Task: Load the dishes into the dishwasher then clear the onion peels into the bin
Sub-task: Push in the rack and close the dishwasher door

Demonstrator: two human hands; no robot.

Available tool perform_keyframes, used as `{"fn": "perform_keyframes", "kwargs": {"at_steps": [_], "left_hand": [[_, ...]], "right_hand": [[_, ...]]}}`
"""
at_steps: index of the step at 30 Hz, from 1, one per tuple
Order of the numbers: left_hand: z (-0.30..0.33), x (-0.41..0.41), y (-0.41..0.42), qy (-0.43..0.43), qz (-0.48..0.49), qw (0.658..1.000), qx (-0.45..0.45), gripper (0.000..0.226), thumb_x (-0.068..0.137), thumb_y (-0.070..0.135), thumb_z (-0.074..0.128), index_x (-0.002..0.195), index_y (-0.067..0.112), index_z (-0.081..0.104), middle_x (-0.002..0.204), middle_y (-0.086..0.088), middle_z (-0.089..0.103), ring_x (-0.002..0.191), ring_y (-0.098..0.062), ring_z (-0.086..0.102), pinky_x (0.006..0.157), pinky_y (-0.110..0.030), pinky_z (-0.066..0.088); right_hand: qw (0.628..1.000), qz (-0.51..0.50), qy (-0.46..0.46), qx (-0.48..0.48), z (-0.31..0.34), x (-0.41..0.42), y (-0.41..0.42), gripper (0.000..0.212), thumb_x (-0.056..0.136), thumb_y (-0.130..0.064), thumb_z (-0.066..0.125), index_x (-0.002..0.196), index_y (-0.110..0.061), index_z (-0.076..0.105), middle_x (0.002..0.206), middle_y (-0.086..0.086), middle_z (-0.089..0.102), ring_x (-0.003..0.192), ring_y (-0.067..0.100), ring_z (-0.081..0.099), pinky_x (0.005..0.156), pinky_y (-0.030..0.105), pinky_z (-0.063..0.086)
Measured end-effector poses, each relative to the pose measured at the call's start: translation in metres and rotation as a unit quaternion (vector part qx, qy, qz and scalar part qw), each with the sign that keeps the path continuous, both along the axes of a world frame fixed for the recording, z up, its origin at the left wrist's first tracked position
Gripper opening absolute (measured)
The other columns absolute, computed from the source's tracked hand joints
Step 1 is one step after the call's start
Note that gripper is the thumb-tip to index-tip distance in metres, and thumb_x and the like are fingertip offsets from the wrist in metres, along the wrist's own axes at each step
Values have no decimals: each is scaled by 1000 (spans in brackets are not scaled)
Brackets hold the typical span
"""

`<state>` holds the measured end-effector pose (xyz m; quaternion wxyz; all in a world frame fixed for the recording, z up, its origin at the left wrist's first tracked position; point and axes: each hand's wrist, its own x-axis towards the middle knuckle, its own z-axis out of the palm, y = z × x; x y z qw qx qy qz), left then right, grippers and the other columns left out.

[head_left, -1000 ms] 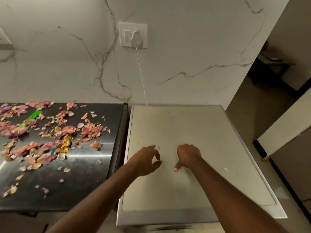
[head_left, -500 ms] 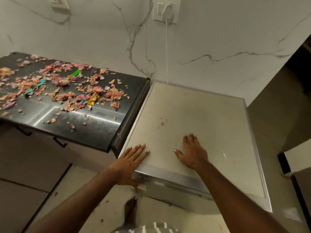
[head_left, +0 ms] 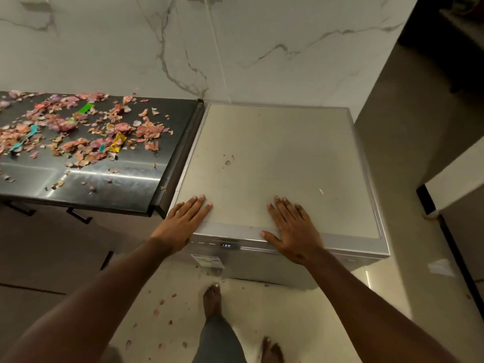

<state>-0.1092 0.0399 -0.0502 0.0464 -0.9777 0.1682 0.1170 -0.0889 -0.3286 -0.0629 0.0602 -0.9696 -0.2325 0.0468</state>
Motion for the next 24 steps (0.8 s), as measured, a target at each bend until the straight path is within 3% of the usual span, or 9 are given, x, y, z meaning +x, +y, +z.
{"fn": "perform_keyframes", "kwargs": {"at_steps": [8, 24], "left_hand": [[-8, 4, 7, -14, -43, 999, 17, 135, 72, 41, 86, 166, 28, -10, 174, -8, -12, 160, -32, -1, 124, -58, 12], [-14, 12, 19, -24, -76, 997, 3, 133, 72, 51, 87, 167, 29, -3, 174, -10, -4, 160, -31, 1, 124, -60, 17]], "right_hand": [[1000, -2, -9, -3, -4, -6, -3, 89, 98, -81, 11, 167, -25, 0, 175, 2, -8, 161, 19, -8, 130, 48, 5], [1000, -6, -21, -10, -7, 0, 2, 90, 98, -80, 15, 167, -24, 5, 175, 4, -1, 161, 21, -1, 129, 50, 11]]}}
